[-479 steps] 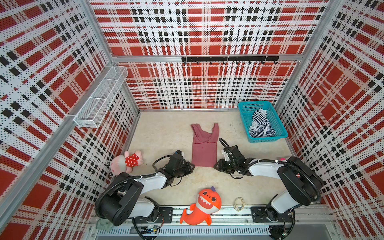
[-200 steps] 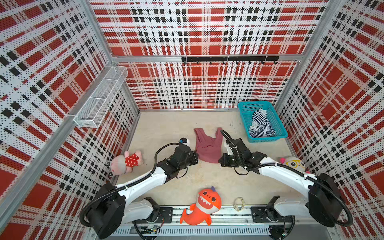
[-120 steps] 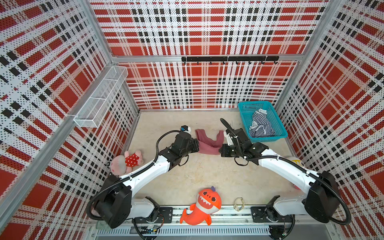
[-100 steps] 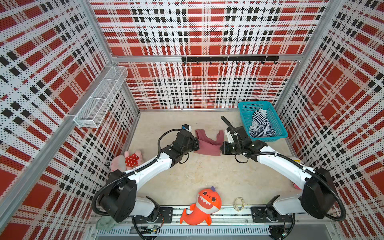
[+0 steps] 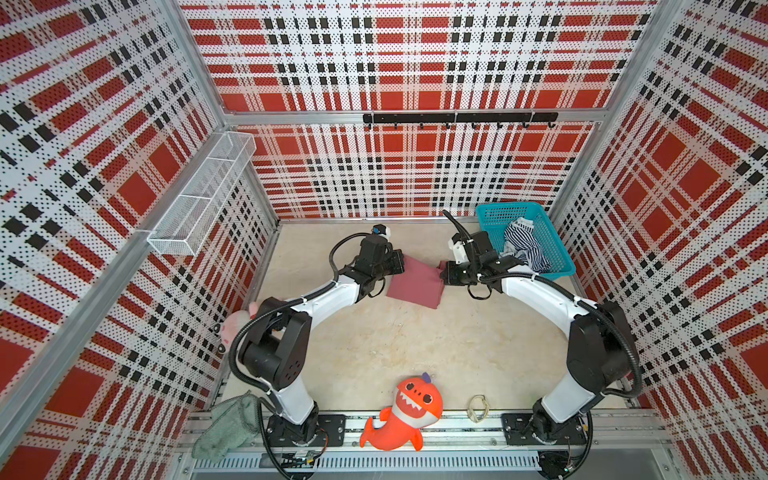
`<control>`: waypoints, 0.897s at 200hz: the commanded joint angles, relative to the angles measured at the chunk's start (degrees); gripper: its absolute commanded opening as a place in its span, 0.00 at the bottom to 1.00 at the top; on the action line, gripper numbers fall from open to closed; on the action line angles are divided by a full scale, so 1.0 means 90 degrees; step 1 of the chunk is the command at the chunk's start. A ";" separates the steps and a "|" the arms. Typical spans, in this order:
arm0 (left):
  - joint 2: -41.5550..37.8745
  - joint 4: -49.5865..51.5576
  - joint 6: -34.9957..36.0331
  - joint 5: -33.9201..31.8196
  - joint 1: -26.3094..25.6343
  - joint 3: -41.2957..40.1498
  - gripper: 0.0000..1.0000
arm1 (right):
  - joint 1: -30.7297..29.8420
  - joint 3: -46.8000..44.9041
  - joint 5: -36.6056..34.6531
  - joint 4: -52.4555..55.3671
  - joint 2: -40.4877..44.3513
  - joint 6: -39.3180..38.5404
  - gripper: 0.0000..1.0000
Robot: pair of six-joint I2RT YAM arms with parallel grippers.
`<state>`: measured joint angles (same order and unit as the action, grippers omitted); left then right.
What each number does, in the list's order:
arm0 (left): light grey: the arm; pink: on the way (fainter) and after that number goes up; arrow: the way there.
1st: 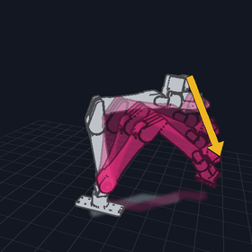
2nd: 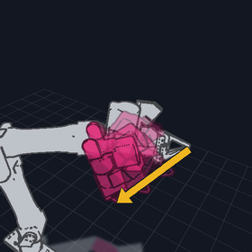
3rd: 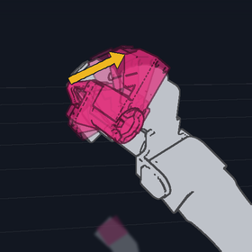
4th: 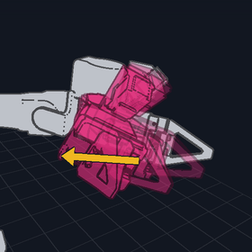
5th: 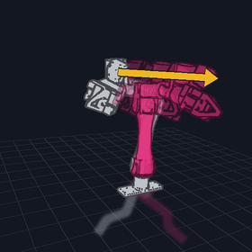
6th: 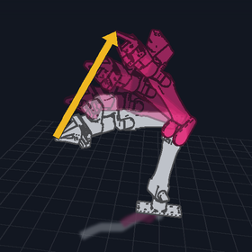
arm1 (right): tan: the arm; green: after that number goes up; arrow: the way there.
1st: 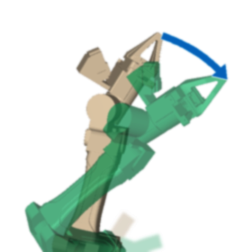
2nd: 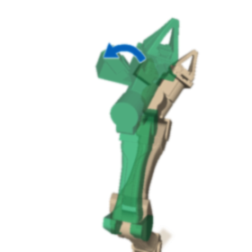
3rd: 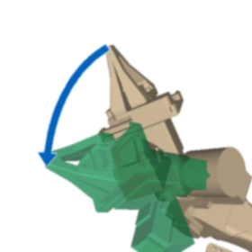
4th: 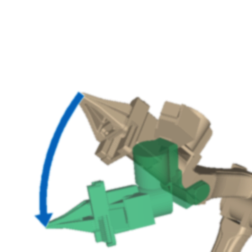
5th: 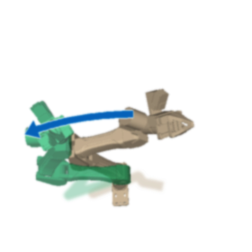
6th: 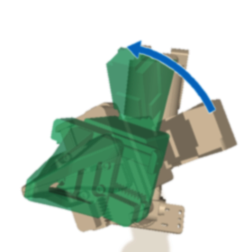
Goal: Fold and stack tank tops
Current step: Fold the tank top at the top-center of the table.
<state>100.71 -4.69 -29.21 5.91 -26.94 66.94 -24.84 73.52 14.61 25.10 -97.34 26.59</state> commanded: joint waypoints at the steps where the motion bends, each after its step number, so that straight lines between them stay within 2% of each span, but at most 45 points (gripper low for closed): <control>1: 0.0462 -0.0520 0.0287 0.0231 0.0136 0.0378 0.00 | 0.0230 0.0339 0.0299 -0.0133 -0.0405 -0.0391 0.00; 52: 0.1924 -0.0840 0.0396 0.0431 0.0363 0.1604 0.00 | 0.0622 0.1342 0.0458 -0.0186 -0.1568 -0.0813 0.00; 60: 0.2090 -0.0879 0.0423 0.0423 0.0407 0.1763 0.00 | 0.0673 0.1502 0.0453 -0.0241 -0.1747 -0.0871 0.12; 62: 0.2118 -0.0903 0.0428 0.0412 0.0425 0.1791 0.02 | 0.0690 0.1539 0.0441 -0.0253 -0.1790 -0.0871 0.16; 77: 0.2187 -0.1000 0.0397 0.0468 0.0561 0.1952 0.41 | 0.0756 0.1792 0.0277 -0.0246 -0.1948 -0.0860 0.35; 83: 0.2129 -0.1016 0.0385 0.0481 0.0613 0.1961 0.53 | 0.0773 0.1828 0.0182 -0.0263 -0.1905 -0.0855 0.43; 89: 0.2006 -0.1017 0.0403 0.0437 0.0645 0.1935 0.60 | 0.0777 0.1808 0.0061 -0.0323 -0.1820 -0.0850 0.46; 96: 0.1822 -0.1007 0.0455 0.0315 0.0668 0.1862 0.63 | 0.0772 0.1758 -0.0073 -0.0379 -0.1699 -0.0818 0.51; 119: 0.1159 -0.1035 0.0349 -0.0013 0.0632 0.1352 0.64 | 0.0682 0.1352 -0.0331 -0.0524 -0.1215 -0.0494 0.50; 136: 0.0875 -0.1368 -0.0045 -0.0062 0.0378 0.0770 0.57 | 0.0370 0.0879 -0.0333 -0.0864 -0.0931 -0.0166 0.45; 160: 0.0994 -0.1846 -0.0582 -0.0229 -0.0004 0.0173 0.54 | -0.0074 0.0378 0.0028 -0.1483 -0.0901 0.0368 0.35; 179: 0.1314 -0.2258 -0.1032 -0.0152 -0.0035 -0.0071 0.54 | -0.0150 -0.0034 0.0324 -0.2175 -0.1100 0.0957 0.29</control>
<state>108.97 -19.88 -32.56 4.97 -26.04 69.84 -24.69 77.12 14.33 13.63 -106.21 28.12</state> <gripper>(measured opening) 0.541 0.309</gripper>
